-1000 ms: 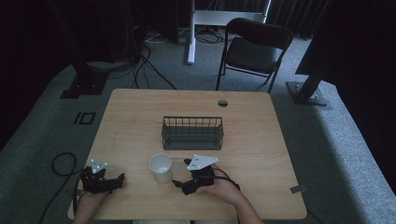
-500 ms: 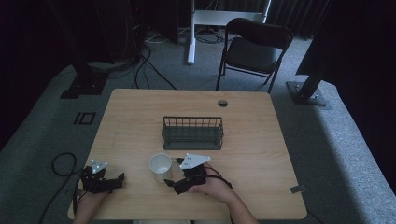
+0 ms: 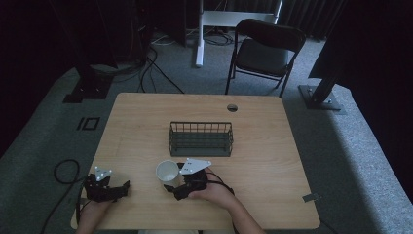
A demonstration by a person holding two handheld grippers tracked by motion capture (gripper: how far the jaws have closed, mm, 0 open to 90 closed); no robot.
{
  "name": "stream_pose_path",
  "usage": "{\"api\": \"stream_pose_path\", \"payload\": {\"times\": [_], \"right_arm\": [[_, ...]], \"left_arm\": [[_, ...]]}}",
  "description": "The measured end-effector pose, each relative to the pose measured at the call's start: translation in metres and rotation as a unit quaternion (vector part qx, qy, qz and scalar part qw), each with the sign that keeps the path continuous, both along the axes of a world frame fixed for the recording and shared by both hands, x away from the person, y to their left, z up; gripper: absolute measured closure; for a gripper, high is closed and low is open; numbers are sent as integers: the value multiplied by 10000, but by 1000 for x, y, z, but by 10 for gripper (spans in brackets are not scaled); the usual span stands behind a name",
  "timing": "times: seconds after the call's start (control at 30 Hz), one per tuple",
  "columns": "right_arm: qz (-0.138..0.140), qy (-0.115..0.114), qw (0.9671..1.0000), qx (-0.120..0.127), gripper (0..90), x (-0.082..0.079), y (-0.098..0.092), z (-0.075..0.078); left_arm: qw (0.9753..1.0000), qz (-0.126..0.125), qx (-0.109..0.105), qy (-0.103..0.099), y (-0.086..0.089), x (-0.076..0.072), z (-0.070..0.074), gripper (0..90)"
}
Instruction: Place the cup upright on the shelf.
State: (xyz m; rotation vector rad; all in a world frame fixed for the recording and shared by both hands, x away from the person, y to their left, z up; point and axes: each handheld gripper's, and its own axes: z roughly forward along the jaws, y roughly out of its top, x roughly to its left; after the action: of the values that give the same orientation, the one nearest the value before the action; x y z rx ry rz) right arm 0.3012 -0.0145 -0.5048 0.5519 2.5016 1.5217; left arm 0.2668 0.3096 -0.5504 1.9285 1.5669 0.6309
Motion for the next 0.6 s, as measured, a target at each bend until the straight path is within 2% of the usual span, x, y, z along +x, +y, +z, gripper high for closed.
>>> {"api": "stream_pose_path", "payload": {"times": [0.47,0.6], "right_arm": [[18,-182,9998,6,121,4,11,3],[-9,-157,9999,31,121,4,14,3]], "left_arm": [[10000,3,-4,-4,0,0,0,7],[10000,3,-4,-4,0,0,0,8]]}}
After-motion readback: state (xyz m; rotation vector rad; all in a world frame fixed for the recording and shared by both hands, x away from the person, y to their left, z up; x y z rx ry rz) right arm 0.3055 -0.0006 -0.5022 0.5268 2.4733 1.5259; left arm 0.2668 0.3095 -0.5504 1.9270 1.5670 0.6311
